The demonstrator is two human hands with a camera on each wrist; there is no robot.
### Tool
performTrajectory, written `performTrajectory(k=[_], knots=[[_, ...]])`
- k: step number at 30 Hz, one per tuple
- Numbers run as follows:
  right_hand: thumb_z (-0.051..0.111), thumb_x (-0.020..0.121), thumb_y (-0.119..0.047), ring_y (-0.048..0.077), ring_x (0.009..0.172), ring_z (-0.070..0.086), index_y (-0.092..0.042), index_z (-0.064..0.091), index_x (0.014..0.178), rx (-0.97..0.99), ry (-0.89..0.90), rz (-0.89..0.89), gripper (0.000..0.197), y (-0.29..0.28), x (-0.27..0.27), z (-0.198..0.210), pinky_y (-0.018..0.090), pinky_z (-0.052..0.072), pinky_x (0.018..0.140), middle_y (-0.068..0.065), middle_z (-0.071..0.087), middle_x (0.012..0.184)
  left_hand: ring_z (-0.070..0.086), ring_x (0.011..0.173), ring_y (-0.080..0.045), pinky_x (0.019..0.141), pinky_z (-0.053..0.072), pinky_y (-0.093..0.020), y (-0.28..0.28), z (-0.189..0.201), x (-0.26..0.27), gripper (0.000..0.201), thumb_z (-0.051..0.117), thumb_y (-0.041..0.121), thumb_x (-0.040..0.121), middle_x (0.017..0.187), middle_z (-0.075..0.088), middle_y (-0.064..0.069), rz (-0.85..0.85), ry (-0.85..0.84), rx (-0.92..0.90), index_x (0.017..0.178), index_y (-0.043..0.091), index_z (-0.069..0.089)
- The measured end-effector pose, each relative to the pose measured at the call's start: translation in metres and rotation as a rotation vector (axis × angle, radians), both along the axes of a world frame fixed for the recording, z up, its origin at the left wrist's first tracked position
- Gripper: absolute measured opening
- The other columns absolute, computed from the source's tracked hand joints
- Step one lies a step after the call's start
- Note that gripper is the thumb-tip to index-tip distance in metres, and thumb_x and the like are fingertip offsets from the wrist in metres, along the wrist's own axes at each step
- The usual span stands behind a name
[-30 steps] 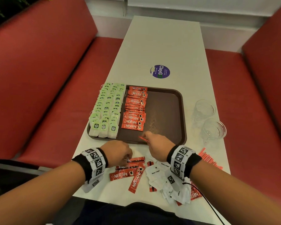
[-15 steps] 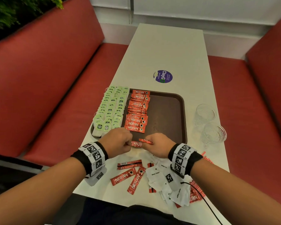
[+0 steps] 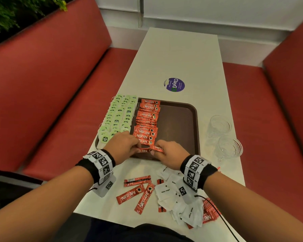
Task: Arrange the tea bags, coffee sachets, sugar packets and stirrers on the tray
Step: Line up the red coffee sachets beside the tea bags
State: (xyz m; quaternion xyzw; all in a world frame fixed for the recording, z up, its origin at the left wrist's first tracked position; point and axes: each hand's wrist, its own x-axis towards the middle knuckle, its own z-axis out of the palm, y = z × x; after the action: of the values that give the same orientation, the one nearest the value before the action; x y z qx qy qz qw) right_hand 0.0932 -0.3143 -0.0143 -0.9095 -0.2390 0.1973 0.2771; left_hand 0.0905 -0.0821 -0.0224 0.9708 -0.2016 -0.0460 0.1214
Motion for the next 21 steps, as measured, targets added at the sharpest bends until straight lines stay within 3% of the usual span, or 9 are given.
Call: performTrajectory(k=[3, 8, 12, 21], knots=[[0.045, 0.102, -0.045, 0.005, 0.062, 0.048, -0.032, 0.04, 0.08, -0.023, 0.012, -0.054, 0.025, -0.004, 0.001, 0.004, 0.026, 0.034, 0.057, -0.011, 0.052, 0.071, 0.046, 0.092, -0.012, 0.084, 0.036, -0.034, -0.003, -0.003, 0.012, 0.015, 0.064, 0.043, 0.092, 0.096, 0.07, 0.014, 0.067, 0.053, 0.148, 0.1, 0.033, 0.071], [0.035, 0.103, -0.028, 0.018, 0.063, 0.047, -0.024, 0.036, 0.075, -0.042, 0.021, -0.108, 0.028, -0.011, 0.002, 0.005, 0.037, 0.039, 0.064, -0.001, 0.049, 0.069, 0.05, 0.106, -0.018, 0.089, 0.037, -0.038, -0.01, -0.013, 0.025, 0.022, 0.058, 0.05, 0.094, 0.109, 0.067, 0.012, 0.062, 0.102, 0.337, 0.107, 0.036, 0.069], [0.038, 0.101, -0.025, 0.018, 0.065, 0.048, -0.021, 0.04, 0.08, -0.07, 0.011, -0.119, 0.022, -0.011, 0.001, 0.003, 0.039, 0.043, 0.066, 0.0, 0.051, 0.073, 0.051, 0.109, -0.018, 0.092, 0.039, -0.038, -0.013, -0.019, 0.03, 0.034, 0.059, 0.057, 0.09, 0.114, 0.063, 0.01, 0.049, 0.068, 0.342, 0.117, 0.035, 0.063], [0.045, 0.102, -0.025, 0.019, 0.069, 0.054, -0.023, 0.044, 0.092, -0.086, 0.002, -0.104, 0.01, -0.015, 0.002, -0.006, 0.033, 0.04, 0.063, -0.003, 0.056, 0.079, 0.053, 0.106, -0.017, 0.09, 0.041, -0.036, -0.018, -0.023, 0.037, 0.018, 0.061, 0.047, 0.093, 0.11, 0.067, 0.011, 0.019, 0.074, 0.329, 0.106, 0.038, 0.069]])
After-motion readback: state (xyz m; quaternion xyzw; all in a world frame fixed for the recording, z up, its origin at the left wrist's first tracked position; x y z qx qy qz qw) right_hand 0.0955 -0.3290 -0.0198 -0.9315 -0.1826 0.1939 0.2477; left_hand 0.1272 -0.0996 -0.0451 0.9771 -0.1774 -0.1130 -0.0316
